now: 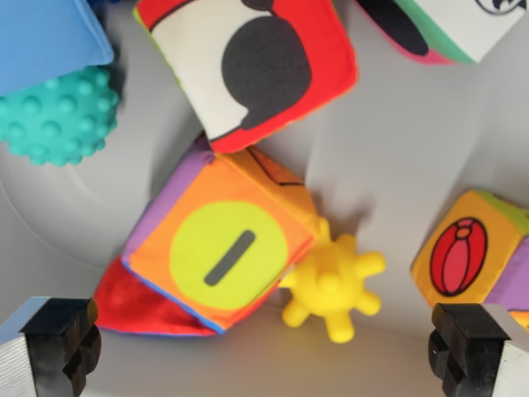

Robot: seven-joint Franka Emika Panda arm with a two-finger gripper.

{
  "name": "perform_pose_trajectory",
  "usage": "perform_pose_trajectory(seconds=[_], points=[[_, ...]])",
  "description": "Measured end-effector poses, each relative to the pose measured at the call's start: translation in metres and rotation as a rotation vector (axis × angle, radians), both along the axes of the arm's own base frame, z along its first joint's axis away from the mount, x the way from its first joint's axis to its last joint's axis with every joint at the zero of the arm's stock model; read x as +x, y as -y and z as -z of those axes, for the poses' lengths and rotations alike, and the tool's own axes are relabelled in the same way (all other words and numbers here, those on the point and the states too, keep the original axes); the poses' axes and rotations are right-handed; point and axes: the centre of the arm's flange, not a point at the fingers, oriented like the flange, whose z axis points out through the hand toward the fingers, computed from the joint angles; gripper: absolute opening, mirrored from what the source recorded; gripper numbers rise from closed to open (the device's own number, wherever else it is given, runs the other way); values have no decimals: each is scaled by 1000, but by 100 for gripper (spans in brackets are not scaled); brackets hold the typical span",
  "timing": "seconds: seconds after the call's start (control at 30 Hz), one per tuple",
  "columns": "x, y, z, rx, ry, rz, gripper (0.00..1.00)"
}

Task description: Pick an object from the bin

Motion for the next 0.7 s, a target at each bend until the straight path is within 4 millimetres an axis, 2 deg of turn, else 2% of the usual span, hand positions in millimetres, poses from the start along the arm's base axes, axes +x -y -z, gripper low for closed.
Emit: perform_pose_trajectory(seconds=[0.23, 0.47, 0.7], points=[[-1, -10, 10, -1, 2, 65, 100], [0, -9, 46, -4, -2, 71, 100], [0, -9, 72, -3, -1, 71, 100]])
